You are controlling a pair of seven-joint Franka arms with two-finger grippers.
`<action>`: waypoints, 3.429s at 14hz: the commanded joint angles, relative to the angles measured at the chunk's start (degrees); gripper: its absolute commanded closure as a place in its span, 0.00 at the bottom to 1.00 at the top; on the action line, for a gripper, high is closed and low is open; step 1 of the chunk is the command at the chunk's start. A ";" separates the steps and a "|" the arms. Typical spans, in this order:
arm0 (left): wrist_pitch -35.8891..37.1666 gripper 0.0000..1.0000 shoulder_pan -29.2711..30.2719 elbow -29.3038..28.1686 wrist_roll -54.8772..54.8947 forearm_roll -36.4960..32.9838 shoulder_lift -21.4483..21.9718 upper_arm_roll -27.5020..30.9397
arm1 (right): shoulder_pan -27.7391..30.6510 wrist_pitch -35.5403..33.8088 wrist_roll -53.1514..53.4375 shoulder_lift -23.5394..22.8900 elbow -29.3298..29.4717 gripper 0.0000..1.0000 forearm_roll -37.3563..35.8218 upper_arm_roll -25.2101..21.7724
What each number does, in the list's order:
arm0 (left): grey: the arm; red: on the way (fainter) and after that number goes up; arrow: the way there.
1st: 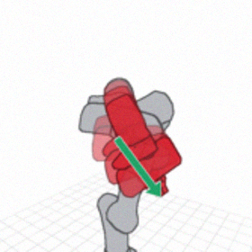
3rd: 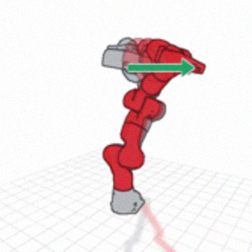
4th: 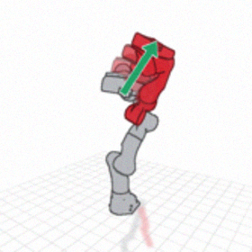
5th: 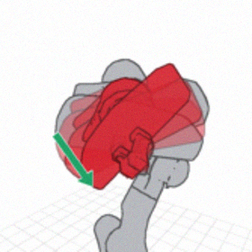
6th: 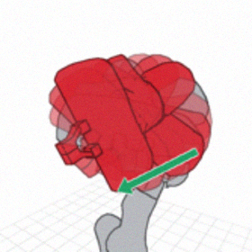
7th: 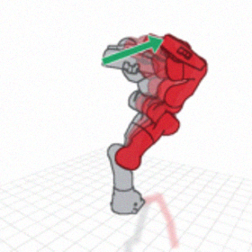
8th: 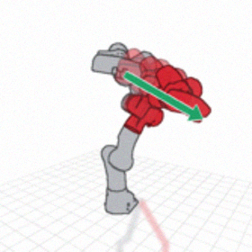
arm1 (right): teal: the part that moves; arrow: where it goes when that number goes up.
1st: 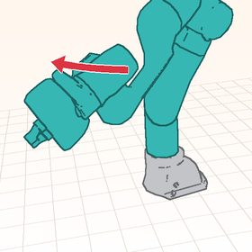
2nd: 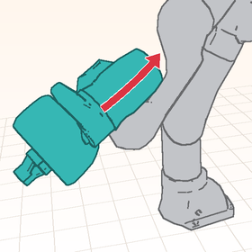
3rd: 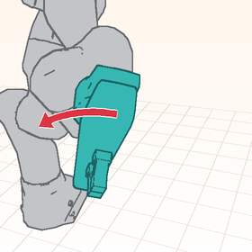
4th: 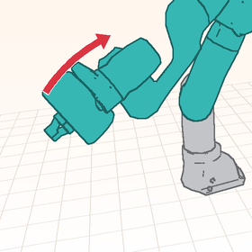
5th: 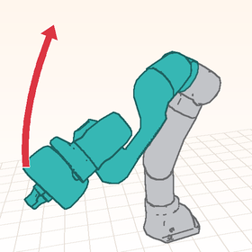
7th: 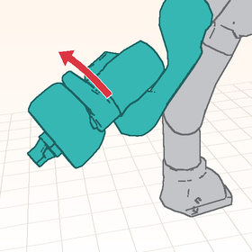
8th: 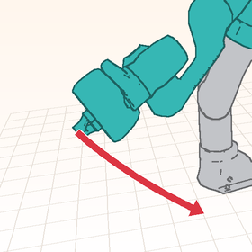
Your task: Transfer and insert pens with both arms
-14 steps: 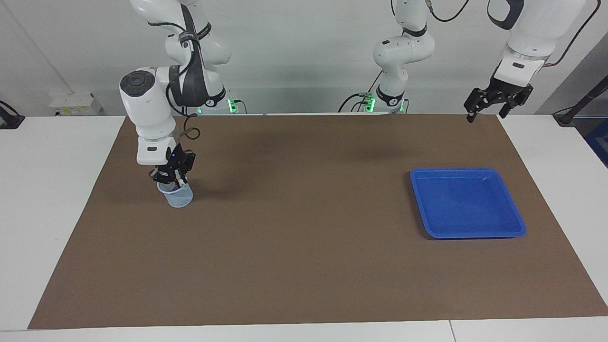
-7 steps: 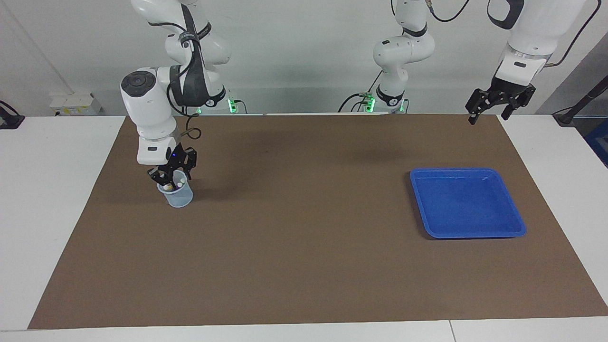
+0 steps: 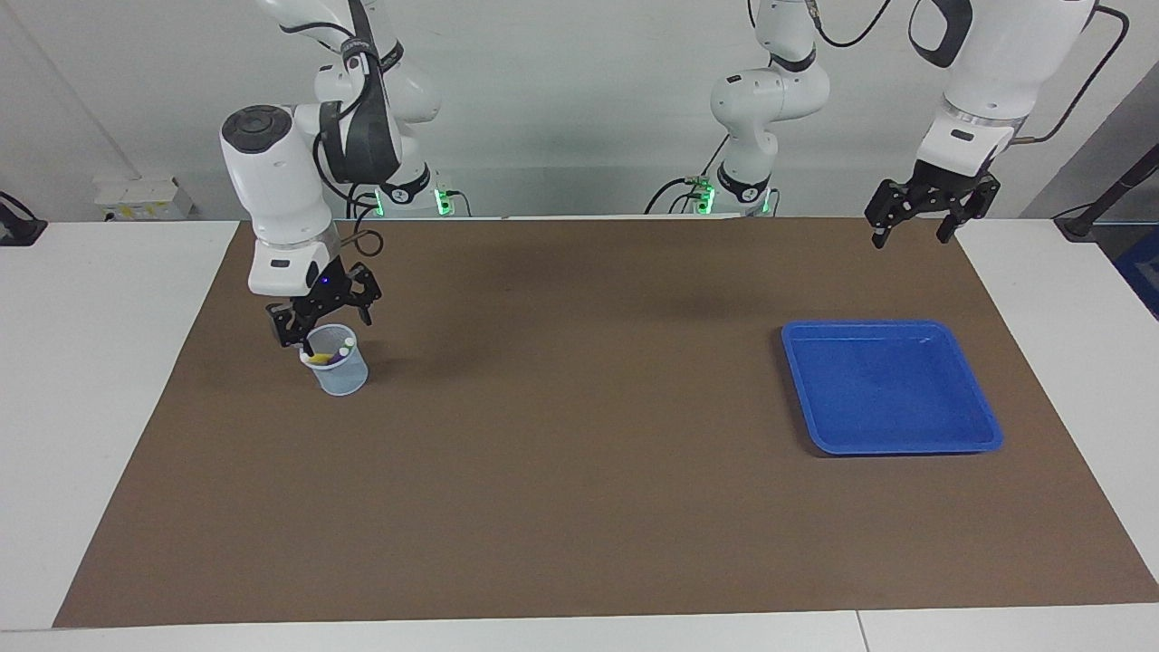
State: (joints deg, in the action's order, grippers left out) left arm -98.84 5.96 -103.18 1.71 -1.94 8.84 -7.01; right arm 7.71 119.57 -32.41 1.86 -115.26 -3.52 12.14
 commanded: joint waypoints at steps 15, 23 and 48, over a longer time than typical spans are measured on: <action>6.12 0.00 -11.32 9.93 -2.67 1.50 -6.11 10.26 | -3.24 -23.41 17.20 8.69 5.66 0.00 10.46 1.75; 5.41 0.00 -6.41 9.40 -2.41 1.41 -6.11 5.53 | -10.61 -32.29 24.15 0.52 22.00 0.00 9.76 -8.35; 6.73 0.00 -6.22 9.05 -2.23 3.79 -5.58 5.87 | -8.77 -19.90 32.06 2.45 12.78 0.00 1.41 -7.04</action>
State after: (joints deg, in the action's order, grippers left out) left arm -93.32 -0.51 -94.48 -0.83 1.17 3.10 -1.07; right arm -2.13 99.06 -1.26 4.87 -102.82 -1.39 4.45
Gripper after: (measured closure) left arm 0.000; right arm 0.000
